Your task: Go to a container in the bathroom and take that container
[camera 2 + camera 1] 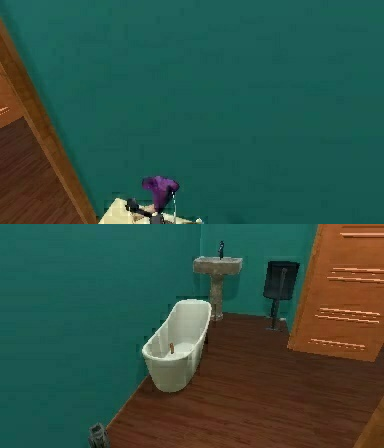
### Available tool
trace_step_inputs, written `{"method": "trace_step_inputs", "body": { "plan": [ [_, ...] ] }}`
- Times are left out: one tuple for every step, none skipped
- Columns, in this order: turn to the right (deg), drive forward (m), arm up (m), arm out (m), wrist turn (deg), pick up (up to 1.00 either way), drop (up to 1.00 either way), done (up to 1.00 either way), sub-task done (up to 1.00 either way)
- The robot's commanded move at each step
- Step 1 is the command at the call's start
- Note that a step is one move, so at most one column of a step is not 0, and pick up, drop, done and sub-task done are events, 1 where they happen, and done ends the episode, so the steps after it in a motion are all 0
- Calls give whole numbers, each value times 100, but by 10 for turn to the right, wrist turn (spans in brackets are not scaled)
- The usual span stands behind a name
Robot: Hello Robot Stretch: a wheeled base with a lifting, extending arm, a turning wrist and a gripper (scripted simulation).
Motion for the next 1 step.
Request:
{"method": "trace_step_inputs", "body": {
  "plan": [
    [0, 0, 0, 0, 0, 0, 0, 100, 0]
  ]
}}
